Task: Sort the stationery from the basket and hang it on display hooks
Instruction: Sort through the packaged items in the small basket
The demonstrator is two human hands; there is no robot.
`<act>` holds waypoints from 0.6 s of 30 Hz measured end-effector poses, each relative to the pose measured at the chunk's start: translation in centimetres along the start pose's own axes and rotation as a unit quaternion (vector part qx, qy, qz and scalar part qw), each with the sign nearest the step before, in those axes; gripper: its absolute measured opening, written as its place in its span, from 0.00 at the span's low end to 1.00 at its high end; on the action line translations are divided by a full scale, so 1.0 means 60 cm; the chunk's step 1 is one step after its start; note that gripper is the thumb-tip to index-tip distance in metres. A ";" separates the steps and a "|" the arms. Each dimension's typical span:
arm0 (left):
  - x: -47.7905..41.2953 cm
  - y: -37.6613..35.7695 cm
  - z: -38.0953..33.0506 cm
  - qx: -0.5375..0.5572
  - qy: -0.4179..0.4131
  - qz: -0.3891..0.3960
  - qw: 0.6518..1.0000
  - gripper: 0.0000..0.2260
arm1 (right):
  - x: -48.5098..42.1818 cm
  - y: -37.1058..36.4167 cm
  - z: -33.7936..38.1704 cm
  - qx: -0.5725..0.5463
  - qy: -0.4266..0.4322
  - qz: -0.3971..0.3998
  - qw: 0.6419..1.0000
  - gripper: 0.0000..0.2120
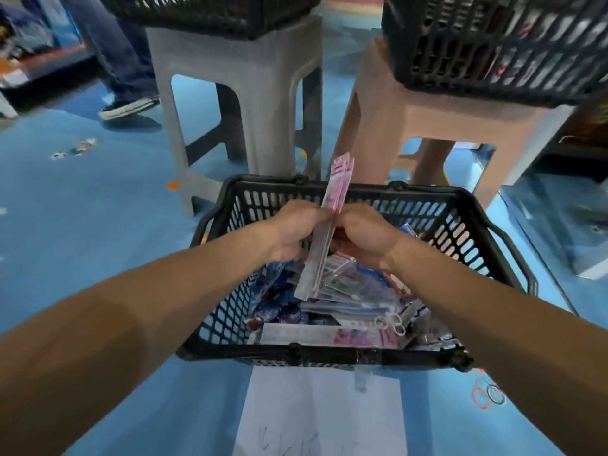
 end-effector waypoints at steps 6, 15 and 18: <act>-0.016 0.023 0.050 -0.079 0.006 -0.001 0.997 0.15 | 0.009 0.038 -0.040 0.147 -0.001 -0.045 0.988 0.04; -0.027 0.018 0.101 -0.149 0.026 0.028 0.988 0.19 | 0.055 0.017 -0.215 0.557 -0.206 0.276 0.756 0.11; -0.034 0.023 0.112 -0.154 0.035 0.028 0.987 0.18 | 0.060 0.010 -0.231 0.603 -0.188 0.305 0.713 0.17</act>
Point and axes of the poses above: each hand's wrist, its own x-axis away from the middle knuckle, its own y-axis out of the back of the hand, z = x × y, the point moved 8 cm from there along -x, towards the middle knuckle, and after that the axes turned 4 degrees about y, right-handed, at the moved point
